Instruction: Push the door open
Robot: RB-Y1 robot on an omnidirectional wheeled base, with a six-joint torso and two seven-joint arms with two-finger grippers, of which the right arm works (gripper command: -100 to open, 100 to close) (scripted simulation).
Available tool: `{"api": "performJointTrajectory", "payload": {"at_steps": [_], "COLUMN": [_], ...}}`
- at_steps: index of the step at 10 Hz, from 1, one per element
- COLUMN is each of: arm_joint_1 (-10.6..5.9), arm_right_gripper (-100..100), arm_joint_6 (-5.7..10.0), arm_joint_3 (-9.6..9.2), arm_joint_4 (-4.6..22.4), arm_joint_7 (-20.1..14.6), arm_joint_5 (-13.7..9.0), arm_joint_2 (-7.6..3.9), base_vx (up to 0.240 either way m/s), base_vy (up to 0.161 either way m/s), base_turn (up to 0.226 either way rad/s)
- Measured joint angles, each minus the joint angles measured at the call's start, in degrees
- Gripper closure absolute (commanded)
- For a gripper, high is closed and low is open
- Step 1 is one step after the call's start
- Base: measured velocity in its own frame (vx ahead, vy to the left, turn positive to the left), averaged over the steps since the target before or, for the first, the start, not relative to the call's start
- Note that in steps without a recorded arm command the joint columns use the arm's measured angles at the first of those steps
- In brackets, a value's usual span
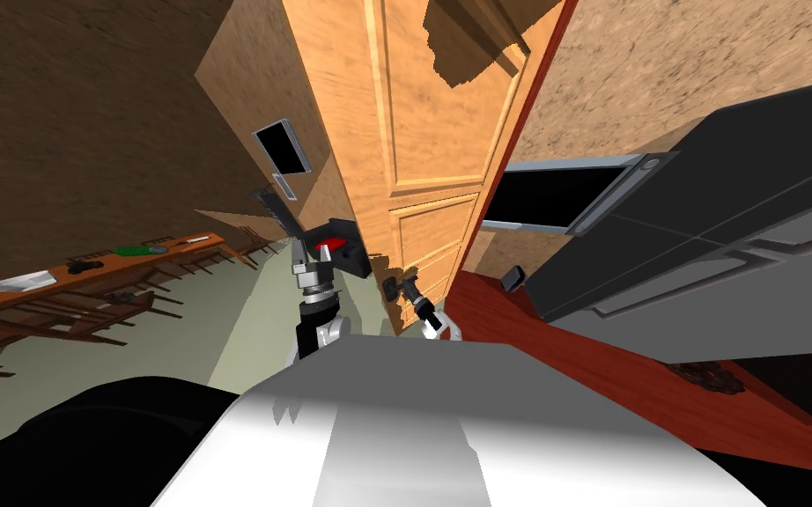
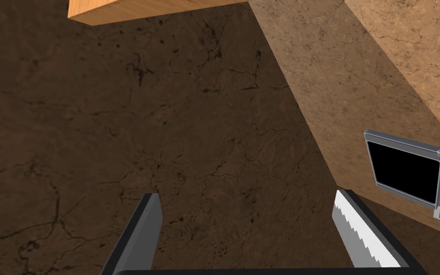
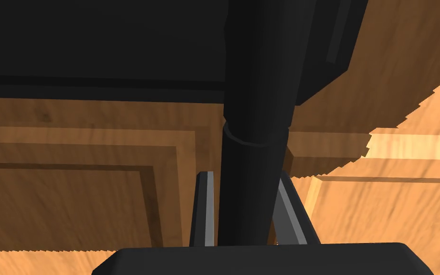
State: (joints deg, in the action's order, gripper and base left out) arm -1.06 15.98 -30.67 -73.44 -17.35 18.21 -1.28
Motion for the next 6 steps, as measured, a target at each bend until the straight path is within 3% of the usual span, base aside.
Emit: {"api": "performJointTrajectory", "payload": {"at_steps": [2, 6], "arm_joint_1": [-0.02, -0.35], "arm_right_gripper": [100, 100], "arm_joint_6": [0.02, 0.11], "arm_joint_3": [1.00, 3.97], "arm_joint_4": [0.0, 0.6], "arm_joint_7": [0.4, 1.3], "arm_joint_5": [-0.2, -0.9], "arm_joint_2": [-0.23, 0.63], "base_vx": [0.069, 0.088], "base_vy": [0.187, 0.186], "base_turn": [-0.066, -0.076]}}
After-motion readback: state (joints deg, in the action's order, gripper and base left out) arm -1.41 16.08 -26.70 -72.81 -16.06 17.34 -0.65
